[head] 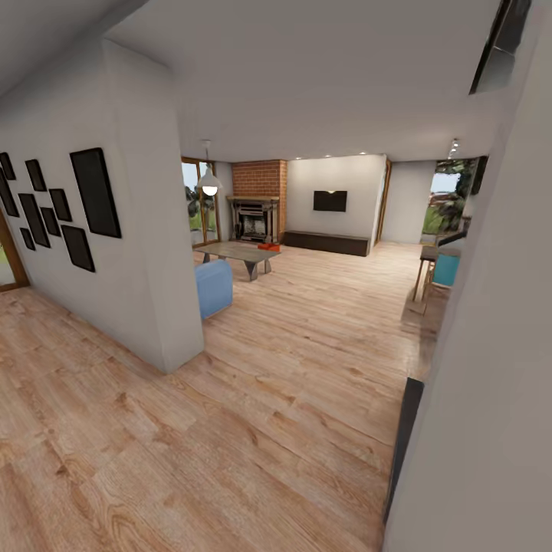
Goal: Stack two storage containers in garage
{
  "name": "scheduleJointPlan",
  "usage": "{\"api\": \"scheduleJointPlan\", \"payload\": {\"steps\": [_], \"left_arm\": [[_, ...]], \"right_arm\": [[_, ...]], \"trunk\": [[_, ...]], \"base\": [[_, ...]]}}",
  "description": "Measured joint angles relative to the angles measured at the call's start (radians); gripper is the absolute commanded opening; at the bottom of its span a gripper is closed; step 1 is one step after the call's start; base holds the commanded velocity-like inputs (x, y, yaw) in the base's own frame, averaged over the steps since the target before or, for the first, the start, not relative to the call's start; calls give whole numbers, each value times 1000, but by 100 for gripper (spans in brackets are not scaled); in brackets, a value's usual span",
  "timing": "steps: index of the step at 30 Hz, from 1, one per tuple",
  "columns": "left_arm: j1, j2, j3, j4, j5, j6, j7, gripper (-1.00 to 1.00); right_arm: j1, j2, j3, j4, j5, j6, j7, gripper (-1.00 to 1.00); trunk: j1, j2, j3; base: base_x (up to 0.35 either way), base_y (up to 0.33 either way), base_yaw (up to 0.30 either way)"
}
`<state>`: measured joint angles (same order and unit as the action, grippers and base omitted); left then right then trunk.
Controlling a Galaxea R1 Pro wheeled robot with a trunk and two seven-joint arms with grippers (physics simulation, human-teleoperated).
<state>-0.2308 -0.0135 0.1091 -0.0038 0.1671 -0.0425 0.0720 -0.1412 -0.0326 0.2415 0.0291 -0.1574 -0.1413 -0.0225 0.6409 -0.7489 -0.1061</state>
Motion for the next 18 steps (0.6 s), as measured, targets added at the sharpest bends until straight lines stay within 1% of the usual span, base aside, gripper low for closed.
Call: {"api": "scheduleJointPlan", "payload": {"steps": [13, 18], "left_arm": [[0, 0, 0, 0, 0, 0, 0, 100], [0, 0, 0, 0, 0, 0, 0, 100]], "right_arm": [[0, 0, 0, 0, 0, 0, 0, 100], [0, 0, 0, 0, 0, 0, 0, 100]], "trunk": [[0, 0, 0], [0, 0, 0]], "base": [[334, 0, 265], [334, 0, 25]]}}
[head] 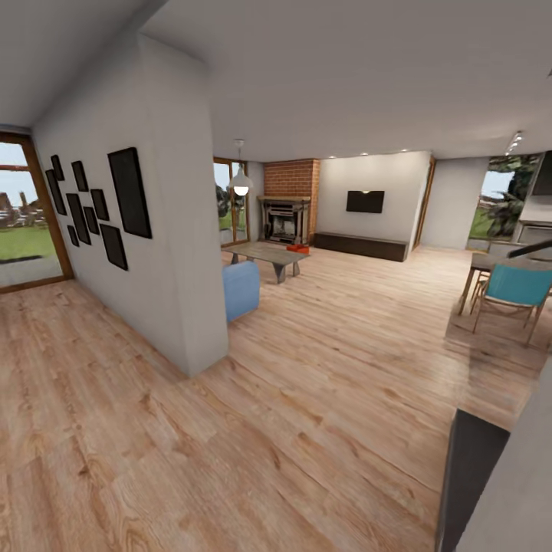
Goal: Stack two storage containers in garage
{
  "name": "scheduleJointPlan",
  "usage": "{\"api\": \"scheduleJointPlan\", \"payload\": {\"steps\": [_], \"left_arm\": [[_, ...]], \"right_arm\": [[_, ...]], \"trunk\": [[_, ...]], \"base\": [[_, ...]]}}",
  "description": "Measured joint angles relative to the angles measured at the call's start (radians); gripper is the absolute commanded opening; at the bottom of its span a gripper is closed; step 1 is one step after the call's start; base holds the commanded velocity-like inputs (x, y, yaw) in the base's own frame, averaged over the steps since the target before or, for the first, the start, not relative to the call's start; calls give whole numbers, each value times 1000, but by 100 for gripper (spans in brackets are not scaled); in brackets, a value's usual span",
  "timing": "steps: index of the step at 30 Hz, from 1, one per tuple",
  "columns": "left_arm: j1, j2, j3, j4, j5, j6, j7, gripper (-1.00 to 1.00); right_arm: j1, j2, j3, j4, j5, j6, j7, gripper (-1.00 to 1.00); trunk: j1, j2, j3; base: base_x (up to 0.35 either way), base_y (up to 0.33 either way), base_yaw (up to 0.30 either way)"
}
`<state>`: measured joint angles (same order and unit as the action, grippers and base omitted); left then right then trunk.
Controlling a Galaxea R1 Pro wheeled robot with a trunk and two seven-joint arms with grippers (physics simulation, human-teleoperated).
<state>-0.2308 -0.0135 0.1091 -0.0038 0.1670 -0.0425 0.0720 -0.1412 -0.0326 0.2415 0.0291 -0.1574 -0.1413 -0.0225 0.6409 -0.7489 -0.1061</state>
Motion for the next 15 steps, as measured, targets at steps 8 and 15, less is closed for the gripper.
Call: {"api": "scheduleJointPlan", "payload": {"steps": [8, 15], "left_arm": [[0, 0, 0, 0, 0, 0, 0, 100], [0, 0, 0, 0, 0, 0, 0, 100]], "right_arm": [[0, 0, 0, 0, 0, 0, 0, 100], [0, 0, 0, 0, 0, 0, 0, 100]], "trunk": [[0, 0, 0], [0, 0, 0]], "base": [[334, 0, 0], [334, 0, 0]]}}
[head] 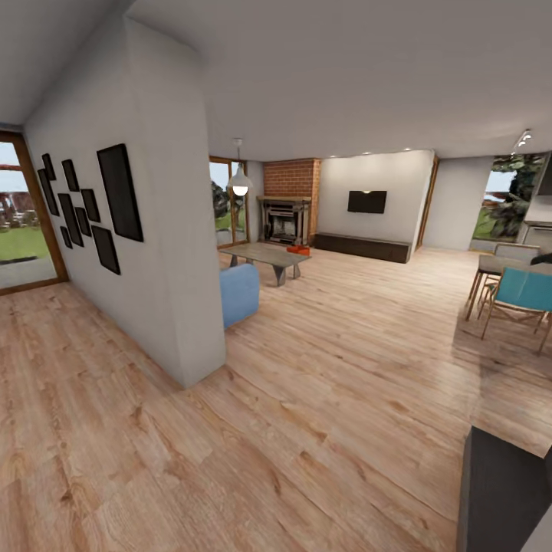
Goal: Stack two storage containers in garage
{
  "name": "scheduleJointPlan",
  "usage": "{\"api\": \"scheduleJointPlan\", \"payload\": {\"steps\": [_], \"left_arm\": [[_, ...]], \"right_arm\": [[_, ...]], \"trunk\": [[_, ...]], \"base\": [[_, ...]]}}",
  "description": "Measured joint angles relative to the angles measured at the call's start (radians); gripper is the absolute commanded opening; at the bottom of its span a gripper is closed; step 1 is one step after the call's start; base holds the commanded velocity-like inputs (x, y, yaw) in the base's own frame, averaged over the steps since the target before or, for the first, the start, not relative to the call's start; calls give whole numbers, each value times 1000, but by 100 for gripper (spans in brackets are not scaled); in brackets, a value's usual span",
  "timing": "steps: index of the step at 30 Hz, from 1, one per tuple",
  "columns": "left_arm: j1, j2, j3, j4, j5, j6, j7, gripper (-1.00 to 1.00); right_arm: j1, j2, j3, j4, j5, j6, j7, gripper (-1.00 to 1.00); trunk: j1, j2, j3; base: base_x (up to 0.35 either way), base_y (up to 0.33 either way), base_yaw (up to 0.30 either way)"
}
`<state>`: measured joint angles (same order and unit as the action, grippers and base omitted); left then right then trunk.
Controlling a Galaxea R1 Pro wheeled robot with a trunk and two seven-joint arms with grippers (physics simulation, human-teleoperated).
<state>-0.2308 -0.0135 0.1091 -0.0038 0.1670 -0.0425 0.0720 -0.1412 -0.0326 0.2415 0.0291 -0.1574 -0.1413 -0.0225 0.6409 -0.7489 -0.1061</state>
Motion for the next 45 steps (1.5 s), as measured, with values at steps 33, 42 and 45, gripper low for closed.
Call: {"api": "scheduleJointPlan", "payload": {"steps": [33, 42, 45], "left_arm": [[0, 0, 0, 0, 0, 0, 0, 100], [0, 0, 0, 0, 0, 0, 0, 100], [0, 0, 0, 0, 0, 0, 0, 100]], "right_arm": [[0, 0, 0, 0, 0, 0, 0, 100], [0, 0, 0, 0, 0, 0, 0, 100], [0, 0, 0, 0, 0, 0, 0, 100]], "trunk": [[0, 0, 0], [0, 0, 0], [0, 0, 0]], "base": [[334, 0, -28], [334, 0, -247], [334, 0, -247]]}}
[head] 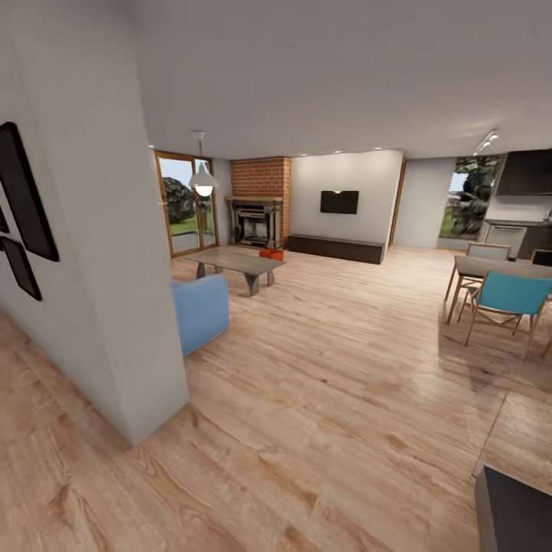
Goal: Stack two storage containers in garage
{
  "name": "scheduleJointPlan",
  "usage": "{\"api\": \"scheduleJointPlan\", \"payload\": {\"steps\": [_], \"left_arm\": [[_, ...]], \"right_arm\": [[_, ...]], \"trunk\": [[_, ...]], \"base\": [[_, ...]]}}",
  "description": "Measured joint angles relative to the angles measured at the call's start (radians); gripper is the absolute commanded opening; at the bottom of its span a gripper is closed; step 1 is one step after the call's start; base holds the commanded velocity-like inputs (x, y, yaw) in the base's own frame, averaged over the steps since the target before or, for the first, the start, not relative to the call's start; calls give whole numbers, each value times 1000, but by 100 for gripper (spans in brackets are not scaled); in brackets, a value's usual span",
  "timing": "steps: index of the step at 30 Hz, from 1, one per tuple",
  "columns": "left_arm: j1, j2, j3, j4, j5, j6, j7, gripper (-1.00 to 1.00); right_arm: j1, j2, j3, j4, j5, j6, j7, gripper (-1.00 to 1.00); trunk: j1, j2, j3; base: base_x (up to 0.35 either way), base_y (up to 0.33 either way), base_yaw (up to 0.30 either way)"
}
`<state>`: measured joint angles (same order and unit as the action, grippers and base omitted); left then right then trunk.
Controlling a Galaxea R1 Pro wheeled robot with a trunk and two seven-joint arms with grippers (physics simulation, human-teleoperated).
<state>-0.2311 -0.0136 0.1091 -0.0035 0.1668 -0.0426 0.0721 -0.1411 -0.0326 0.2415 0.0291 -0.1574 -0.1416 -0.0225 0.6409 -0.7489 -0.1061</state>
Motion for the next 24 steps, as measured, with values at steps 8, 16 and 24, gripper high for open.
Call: {"api": "scheduleJointPlan", "payload": {"steps": [8, 16, 24], "left_arm": [[0, 0, 0, 0, 0, 0, 0, 100], [0, 0, 0, 0, 0, 0, 0, 100], [0, 0, 0, 0, 0, 0, 0, 100]], "right_arm": [[0, 0, 0, 0, 0, 0, 0, 100], [0, 0, 0, 0, 0, 0, 0, 100], [0, 0, 0, 0, 0, 0, 0, 100]], "trunk": [[0, 0, 0], [0, 0, 0], [0, 0, 0]], "base": [[334, 0, -247], [334, 0, -247], [334, 0, -136]]}}
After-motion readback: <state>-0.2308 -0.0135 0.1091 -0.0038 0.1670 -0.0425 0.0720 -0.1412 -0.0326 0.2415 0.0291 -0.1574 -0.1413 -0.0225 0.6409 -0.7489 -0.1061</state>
